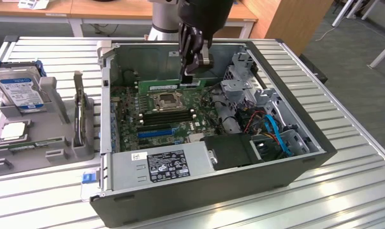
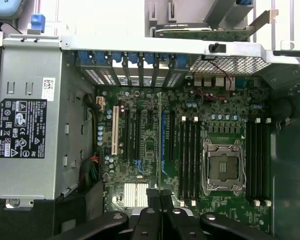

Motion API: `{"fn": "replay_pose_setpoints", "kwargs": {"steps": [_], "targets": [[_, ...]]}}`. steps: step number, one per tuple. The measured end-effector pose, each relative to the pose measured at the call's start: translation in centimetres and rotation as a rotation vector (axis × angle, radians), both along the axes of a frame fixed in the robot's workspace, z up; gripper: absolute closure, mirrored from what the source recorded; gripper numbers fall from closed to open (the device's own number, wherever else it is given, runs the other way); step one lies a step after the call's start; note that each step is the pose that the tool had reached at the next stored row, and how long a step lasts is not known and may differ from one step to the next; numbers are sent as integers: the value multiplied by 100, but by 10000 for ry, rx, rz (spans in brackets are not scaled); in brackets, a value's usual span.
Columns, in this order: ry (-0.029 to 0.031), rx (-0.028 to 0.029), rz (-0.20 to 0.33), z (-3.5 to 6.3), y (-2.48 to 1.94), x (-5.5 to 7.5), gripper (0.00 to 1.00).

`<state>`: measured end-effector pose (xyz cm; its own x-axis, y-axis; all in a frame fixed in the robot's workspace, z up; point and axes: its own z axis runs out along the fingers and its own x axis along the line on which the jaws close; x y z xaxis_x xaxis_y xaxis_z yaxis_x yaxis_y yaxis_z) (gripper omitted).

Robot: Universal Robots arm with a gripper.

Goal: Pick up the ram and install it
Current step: 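Pick up the ram and move it above insertion slot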

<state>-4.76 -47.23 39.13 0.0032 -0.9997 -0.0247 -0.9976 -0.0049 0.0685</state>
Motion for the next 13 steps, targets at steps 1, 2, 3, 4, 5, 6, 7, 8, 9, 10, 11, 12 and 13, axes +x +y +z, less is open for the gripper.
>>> {"fn": "replay_pose_setpoints", "kwargs": {"steps": [1, 2, 3, 4, 5, 6, 7, 8, 9, 10, 11, 12, 13], "targets": [[0, 0, 0, 0, 15, 0, 88], [0, 0, 0, -1, 32, 0, 88], [0, -1, 0, -2, 52, 0, 88], [1, -1, 0, -2, 71, 0, 88], [0, -2, -1, -2, 90, -1, 88], [1, -2, -1, -3, 108, 0, 88], [1, -1, 0, -4, 130, 0, 88], [0, 0, 0, -5, 151, 0, 88], [0, 0, 0, -5, 175, 0, 88], [0, -1, -1, -6, 198, -1, 88], [1, -1, -1, -6, 222, -1, 88], [1, -1, -1, -7, 244, -1, 88], [0, 0, -1, -8, 267, -1, 88]]}}
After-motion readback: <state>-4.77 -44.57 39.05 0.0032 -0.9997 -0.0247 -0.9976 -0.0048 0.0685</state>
